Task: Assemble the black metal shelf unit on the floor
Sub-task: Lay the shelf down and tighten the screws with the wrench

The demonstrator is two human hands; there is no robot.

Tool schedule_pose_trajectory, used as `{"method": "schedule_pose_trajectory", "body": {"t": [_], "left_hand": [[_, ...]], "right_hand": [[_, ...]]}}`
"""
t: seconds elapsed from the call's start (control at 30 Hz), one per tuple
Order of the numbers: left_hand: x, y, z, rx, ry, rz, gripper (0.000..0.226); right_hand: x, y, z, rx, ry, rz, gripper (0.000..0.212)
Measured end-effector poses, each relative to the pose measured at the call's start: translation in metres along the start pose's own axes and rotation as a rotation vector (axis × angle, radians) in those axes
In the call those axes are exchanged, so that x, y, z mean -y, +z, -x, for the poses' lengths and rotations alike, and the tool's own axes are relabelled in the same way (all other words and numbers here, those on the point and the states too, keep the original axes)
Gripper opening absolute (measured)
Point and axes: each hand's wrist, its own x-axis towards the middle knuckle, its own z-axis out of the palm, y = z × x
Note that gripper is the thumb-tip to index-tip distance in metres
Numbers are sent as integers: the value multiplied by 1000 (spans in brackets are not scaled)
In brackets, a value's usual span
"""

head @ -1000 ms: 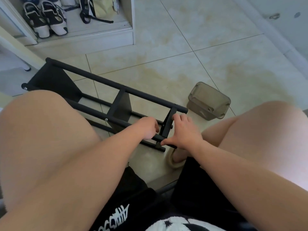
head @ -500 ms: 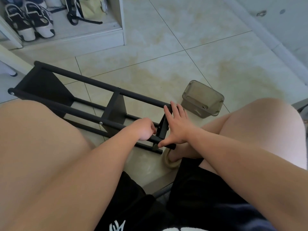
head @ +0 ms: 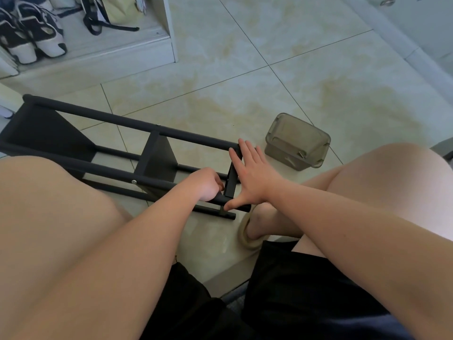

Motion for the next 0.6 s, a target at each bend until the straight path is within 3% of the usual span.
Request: {"method": "schedule_pose_trajectory", "body": {"t": [0.3,0.6], "left_hand": [[2,-19,-26,-15,31,181,8],[9,-21,-54,89,24,269,13]], "right_hand": [[-16,-9,-20,-38,-49,-23,155],[-22,-3,-24,-45,-69,-47,154]]}}
